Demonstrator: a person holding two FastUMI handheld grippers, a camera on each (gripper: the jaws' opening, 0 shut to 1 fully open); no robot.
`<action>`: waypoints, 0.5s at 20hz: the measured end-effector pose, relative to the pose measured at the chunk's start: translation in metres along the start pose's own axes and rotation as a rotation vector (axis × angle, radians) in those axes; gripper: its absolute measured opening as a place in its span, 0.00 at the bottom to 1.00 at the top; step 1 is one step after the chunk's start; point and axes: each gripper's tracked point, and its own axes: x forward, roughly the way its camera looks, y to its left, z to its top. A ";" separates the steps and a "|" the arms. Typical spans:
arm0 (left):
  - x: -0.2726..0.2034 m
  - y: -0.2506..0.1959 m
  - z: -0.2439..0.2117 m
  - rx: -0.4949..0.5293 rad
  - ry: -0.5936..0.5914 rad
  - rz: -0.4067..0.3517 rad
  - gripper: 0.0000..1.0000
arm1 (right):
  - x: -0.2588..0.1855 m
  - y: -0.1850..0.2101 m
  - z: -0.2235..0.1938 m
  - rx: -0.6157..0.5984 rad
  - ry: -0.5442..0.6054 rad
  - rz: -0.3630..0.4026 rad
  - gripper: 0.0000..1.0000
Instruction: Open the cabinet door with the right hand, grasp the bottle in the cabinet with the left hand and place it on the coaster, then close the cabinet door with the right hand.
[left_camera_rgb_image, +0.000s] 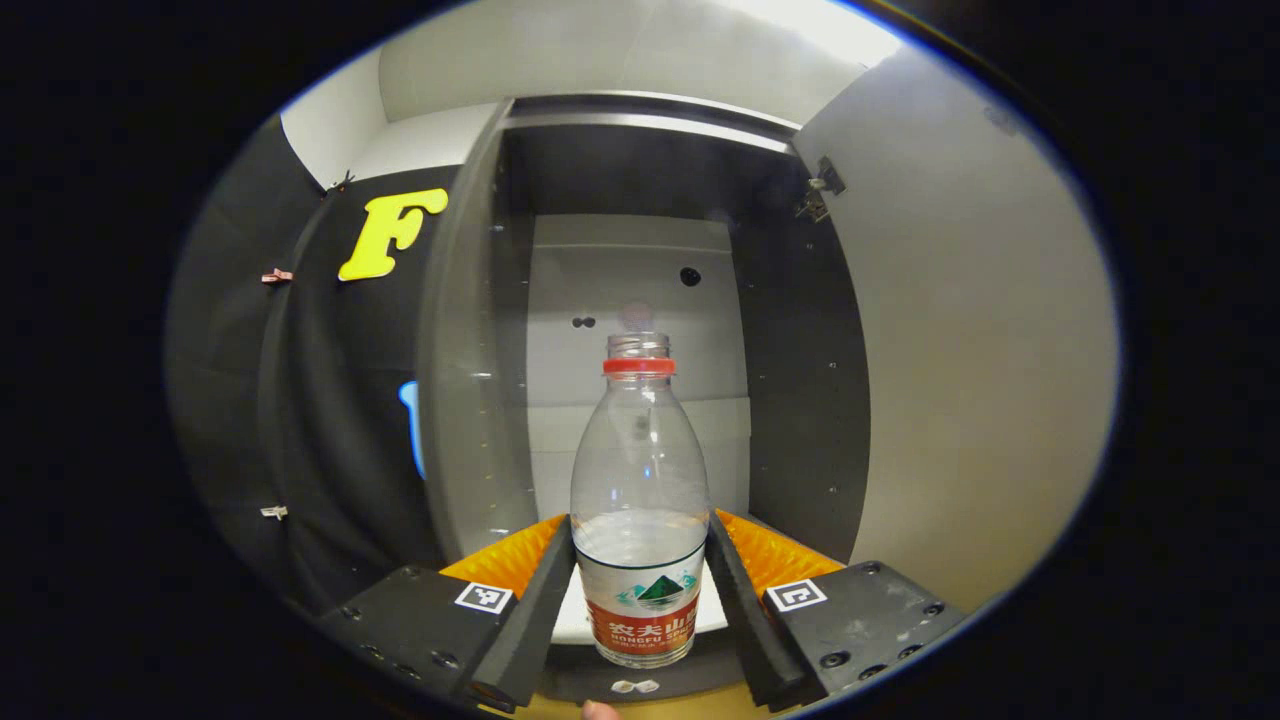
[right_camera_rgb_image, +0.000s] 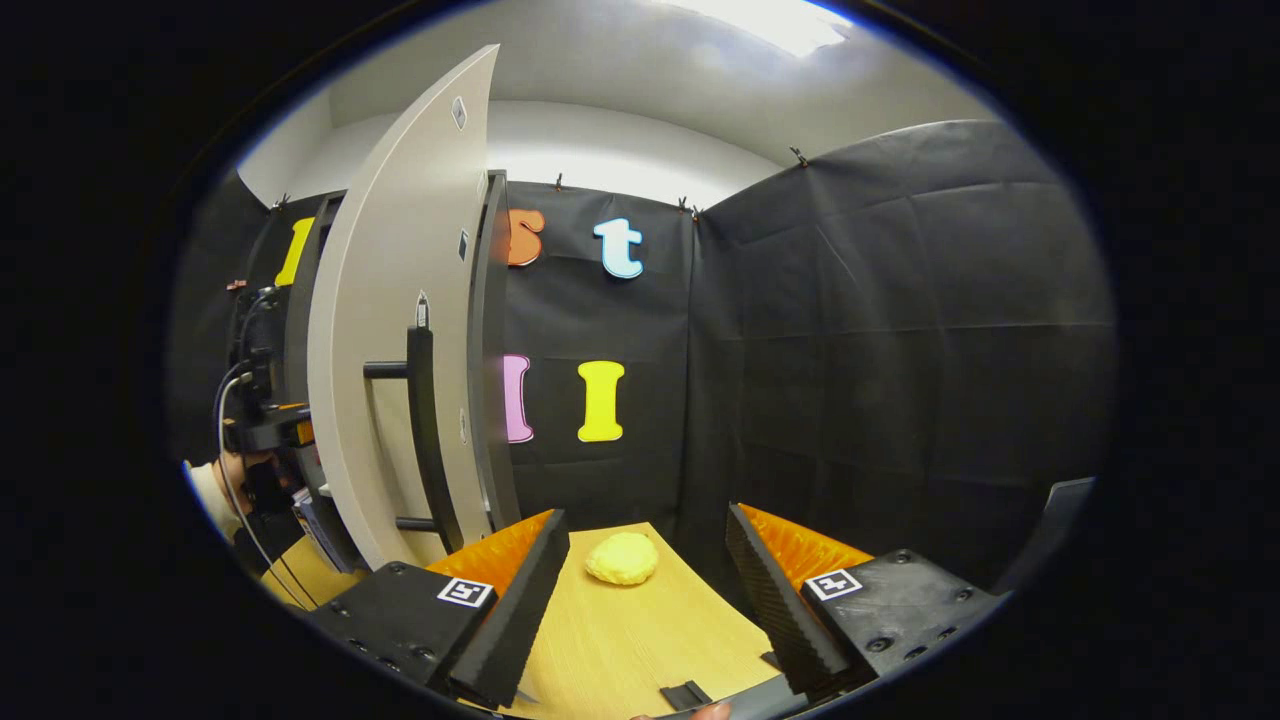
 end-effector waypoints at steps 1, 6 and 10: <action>-0.013 0.007 -0.004 -0.005 -0.001 0.004 0.77 | 0.000 0.001 0.001 0.010 -0.002 0.004 0.97; -0.071 0.046 -0.033 0.000 -0.003 0.047 0.77 | 0.004 0.000 0.006 0.047 -0.010 -0.001 0.97; -0.103 0.064 -0.059 0.017 -0.002 0.059 0.77 | 0.008 0.000 0.006 0.044 -0.010 -0.007 0.98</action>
